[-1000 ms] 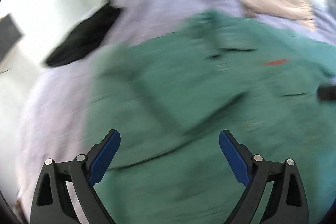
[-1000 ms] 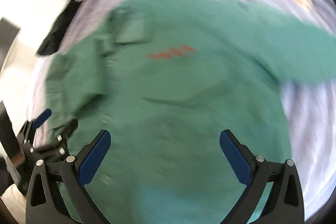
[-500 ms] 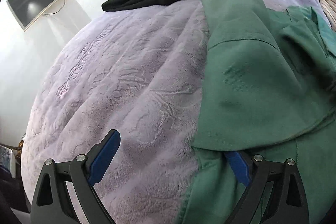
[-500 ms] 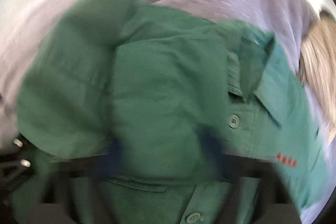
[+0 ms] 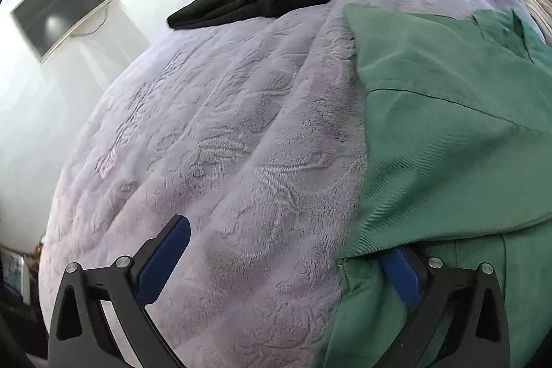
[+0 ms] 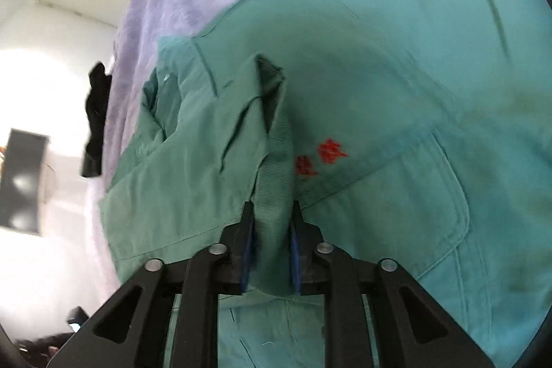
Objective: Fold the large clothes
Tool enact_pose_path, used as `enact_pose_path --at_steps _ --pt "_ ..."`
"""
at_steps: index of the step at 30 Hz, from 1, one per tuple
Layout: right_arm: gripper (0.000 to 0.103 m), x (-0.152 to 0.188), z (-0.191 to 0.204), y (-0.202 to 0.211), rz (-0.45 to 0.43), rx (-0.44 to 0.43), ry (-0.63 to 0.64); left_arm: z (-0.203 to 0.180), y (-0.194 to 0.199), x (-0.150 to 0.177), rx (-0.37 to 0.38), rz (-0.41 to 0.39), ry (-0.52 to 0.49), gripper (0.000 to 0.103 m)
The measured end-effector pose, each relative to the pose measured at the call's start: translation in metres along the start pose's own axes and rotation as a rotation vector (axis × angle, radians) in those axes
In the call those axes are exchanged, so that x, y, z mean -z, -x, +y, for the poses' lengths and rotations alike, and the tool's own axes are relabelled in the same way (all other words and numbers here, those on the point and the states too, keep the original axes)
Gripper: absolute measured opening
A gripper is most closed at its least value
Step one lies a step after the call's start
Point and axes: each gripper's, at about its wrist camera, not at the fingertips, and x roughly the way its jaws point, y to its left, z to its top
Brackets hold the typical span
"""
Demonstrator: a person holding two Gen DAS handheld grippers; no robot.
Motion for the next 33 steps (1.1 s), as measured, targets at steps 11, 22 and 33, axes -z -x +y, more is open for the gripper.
enact_pose_path --at_steps 11,22,33 --pt "0.071 0.024 0.009 0.051 -0.091 0.045 -0.047 0.049 0.021 -0.054 0.365 0.070 0.024 0.103" --pt "0.071 0.156 0.135 -0.068 0.330 -0.394 0.033 -0.024 -0.059 -0.120 0.496 0.220 0.036 0.080" --pt "0.003 0.168 0.180 -0.140 0.365 -0.485 -0.046 -0.002 -0.059 -0.132 0.476 0.166 0.007 0.015"
